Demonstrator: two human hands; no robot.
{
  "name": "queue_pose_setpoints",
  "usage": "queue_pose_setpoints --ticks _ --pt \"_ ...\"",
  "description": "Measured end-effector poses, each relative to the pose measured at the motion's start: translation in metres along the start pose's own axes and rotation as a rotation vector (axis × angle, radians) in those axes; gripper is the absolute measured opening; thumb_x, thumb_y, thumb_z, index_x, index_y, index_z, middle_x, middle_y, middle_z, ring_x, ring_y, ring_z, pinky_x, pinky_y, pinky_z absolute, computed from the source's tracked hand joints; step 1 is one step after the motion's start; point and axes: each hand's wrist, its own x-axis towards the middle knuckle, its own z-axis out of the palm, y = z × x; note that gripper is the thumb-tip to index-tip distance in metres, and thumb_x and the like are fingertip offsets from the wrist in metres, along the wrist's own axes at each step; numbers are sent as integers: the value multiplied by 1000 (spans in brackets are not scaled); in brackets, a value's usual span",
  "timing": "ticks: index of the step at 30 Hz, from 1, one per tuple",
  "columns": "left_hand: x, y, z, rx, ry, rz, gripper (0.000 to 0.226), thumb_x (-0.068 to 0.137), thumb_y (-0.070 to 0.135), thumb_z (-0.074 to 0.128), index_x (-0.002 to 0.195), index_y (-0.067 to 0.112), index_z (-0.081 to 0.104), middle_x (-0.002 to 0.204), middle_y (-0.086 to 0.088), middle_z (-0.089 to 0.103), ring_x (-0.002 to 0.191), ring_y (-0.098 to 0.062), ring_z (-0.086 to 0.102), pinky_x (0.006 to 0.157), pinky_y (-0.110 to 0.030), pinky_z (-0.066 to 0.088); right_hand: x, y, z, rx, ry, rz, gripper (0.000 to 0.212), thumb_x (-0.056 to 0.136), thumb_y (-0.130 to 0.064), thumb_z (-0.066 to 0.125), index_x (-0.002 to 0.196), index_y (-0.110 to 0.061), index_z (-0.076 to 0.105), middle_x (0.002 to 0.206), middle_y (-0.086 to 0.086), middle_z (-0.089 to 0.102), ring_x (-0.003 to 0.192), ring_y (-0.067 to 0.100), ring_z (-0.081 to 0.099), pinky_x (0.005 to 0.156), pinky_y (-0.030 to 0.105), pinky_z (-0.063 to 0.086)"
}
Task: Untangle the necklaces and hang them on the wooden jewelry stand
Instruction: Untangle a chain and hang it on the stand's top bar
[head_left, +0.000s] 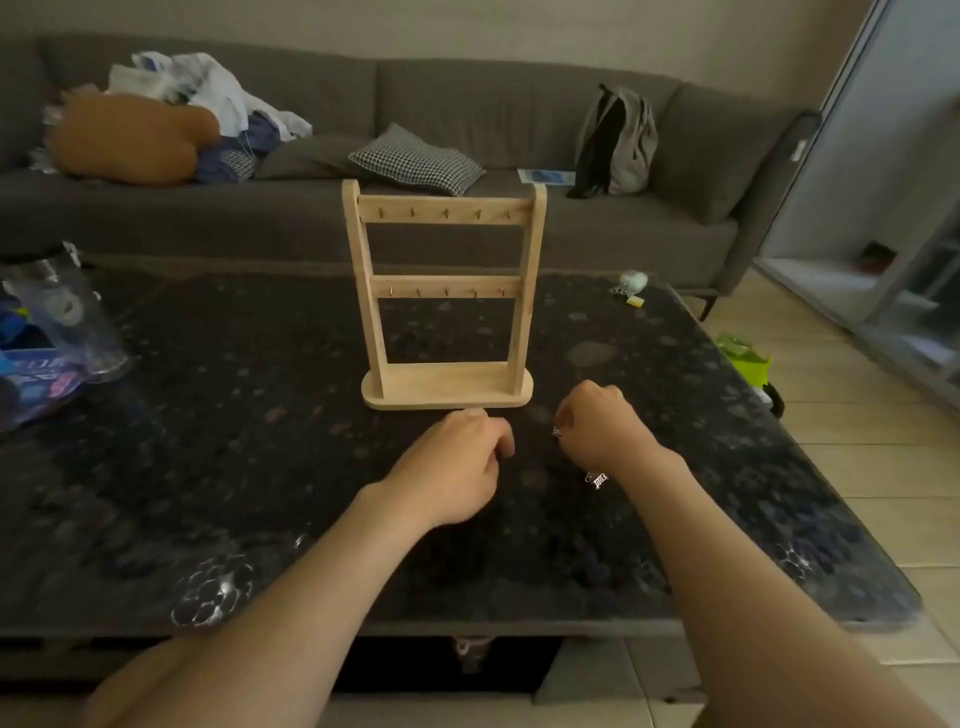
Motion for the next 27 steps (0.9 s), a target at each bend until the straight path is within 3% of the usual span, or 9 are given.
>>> queue_pose_setpoints --ticks 6,11,16,19,21,25,27 --pt "15 -15 3 110 -121 15 35 107 9 62 137 27 66 145 3 54 127 -17 62 106 -38 57 9 0 1 -37 -44 60 32 94 -6 75 125 -13 68 116 10 66 98 25 69 91 41 64" --pt "17 -17 5 128 -98 26 32 107 11 63 134 28 68 143 2 56 125 -17 63 104 -38 58 6 -1 3 -80 -18 79 21 98 -8 73 116 -11 61 95 5 52 91 23 64 86 38 62" --pt "13 -18 2 120 -27 15 25 107 18 64 129 29 70 135 4 61 120 -14 64 102 -36 58 9 1 6 28 -50 73 8 100 -13 71 107 -11 67 105 8 67 91 21 69 85 39 65" --pt "12 -22 2 93 80 2 22 106 21 65 123 31 73 129 8 65 121 -12 61 107 -36 55 4 -2 1 180 -36 8 9 104 -13 66 99 -10 73 95 2 71 83 13 70 67 21 58" --pt "13 -26 3 6 153 -22 23 106 20 66 122 31 75 127 11 67 121 -9 62 107 -32 54 -4 -7 -4 275 -34 -43 16 106 -16 64 96 -11 75 85 -2 70 72 7 66 57 13 47" --pt "15 -26 0 -366 204 -86 26 107 21 66 130 29 74 123 13 73 105 -1 67 92 -16 52 -18 -15 -9 497 -131 -142 22 107 -21 63 94 -12 77 80 3 71 71 11 64 67 24 53" --pt "14 -25 -1 -584 203 -95 27 107 23 67 132 29 73 119 12 76 101 -3 73 94 -24 59 -22 -18 -8 629 -162 -192 22 107 -17 63 97 -7 79 82 6 73 74 11 67 68 21 55"
